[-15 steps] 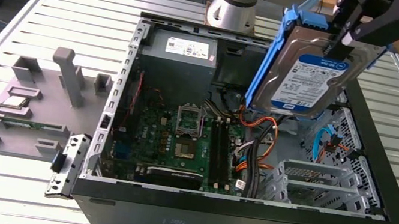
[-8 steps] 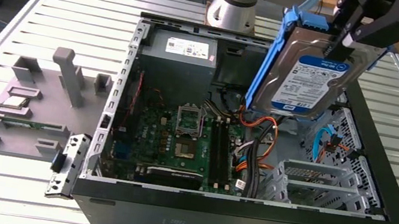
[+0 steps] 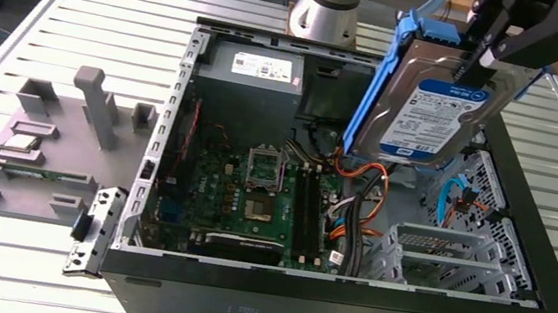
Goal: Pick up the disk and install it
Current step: 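Insert the disk into the insertion slot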
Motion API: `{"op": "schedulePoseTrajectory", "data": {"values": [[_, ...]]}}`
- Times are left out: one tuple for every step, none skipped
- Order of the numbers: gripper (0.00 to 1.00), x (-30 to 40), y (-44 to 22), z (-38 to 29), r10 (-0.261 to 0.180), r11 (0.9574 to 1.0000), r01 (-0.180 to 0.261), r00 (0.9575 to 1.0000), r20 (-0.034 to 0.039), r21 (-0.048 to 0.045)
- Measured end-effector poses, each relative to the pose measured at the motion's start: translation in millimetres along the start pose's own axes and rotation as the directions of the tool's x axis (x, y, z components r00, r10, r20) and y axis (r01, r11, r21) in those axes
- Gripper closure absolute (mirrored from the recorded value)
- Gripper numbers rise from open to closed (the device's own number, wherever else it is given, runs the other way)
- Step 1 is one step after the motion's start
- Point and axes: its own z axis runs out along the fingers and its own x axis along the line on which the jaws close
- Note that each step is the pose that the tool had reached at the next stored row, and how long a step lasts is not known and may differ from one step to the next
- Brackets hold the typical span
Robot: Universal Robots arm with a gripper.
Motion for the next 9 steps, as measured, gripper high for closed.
{"op": "schedulePoseTrajectory", "data": {"values": [[0.65,0.3,0.0,0.0,0.0,1.0,0.0,1.0,0.0,0.0],[0.65,0.6,-0.1,0.0,0.0,1.0,0.0,1.0,0.0,0.0],[0.65,1.0,-0.1,0.0,0.0,1.0,0.0,1.0,0.0,0.0],[0.65,1.4,-0.2,0.0,0.0,1.0,0.0,1.0,0.0,0.0],[0.65,1.9,-0.2,0.0,0.0,1.0,0.0,1.0,0.0,0.0],[0.65,2.3,-0.2,-0.1,0.0,1.0,0.0,1.0,-0.0001,0.0],[0.65,2.6,-0.3,0.0,0.0,1.0,0.0,1.0,0.0001,0.0],[0.65,3.0,-0.3,-0.1,0.0,1.0,0.0,1.0,0.0,0.0],[0.65,3.4,-0.4,-0.1,0.0,1.0,0.0,1.0,0.0001,0.0]]}}
